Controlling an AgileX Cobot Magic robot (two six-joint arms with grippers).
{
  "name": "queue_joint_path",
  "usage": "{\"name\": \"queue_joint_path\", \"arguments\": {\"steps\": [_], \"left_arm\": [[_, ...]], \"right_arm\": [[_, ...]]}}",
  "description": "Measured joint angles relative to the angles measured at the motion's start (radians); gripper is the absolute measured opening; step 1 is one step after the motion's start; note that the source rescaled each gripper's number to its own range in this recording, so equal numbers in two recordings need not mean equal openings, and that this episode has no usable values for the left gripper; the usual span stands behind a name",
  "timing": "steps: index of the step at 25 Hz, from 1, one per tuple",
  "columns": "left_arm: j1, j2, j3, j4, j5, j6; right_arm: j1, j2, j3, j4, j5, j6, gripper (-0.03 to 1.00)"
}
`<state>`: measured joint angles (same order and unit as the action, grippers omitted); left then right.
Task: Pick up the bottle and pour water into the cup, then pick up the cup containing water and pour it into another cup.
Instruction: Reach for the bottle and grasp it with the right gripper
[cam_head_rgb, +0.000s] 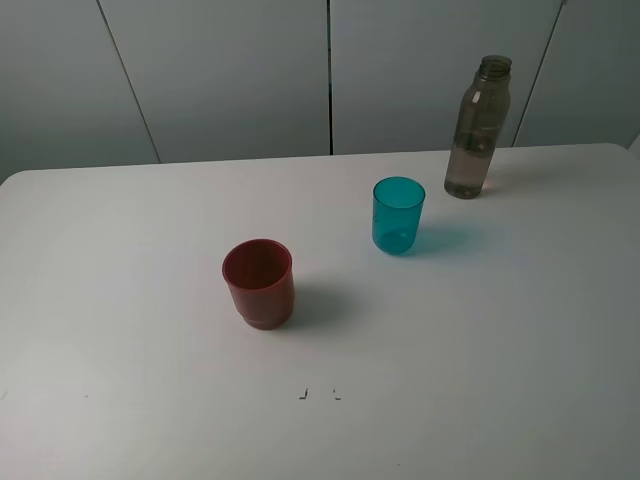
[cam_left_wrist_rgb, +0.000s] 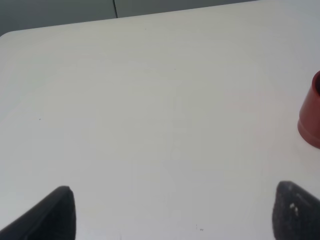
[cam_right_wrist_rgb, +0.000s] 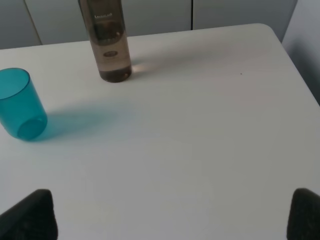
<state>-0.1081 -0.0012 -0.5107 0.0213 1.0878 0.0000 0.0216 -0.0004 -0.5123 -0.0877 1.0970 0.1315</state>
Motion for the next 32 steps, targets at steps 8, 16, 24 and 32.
{"name": "queue_joint_path", "arguments": {"steps": [8, 16, 24, 32], "left_arm": [[0.0, 0.0, 0.0, 0.0, 0.0, 0.0], [0.0, 0.0, 0.0, 0.0, 0.0, 0.0], [0.0, 0.0, 0.0, 0.0, 0.0, 0.0], [0.0, 0.0, 0.0, 0.0, 0.0, 0.0]], "right_arm": [[0.0, 0.257, -0.049, 0.023, -0.233, 0.003, 1.0], [0.0, 0.702, -0.049, 0.076, -0.629, -0.09, 1.0], [0.0, 1.195, -0.049, 0.073, -1.006, -0.141, 1.0], [0.0, 1.607, -0.051, -0.072, -1.356, -0.122, 1.0]]}}
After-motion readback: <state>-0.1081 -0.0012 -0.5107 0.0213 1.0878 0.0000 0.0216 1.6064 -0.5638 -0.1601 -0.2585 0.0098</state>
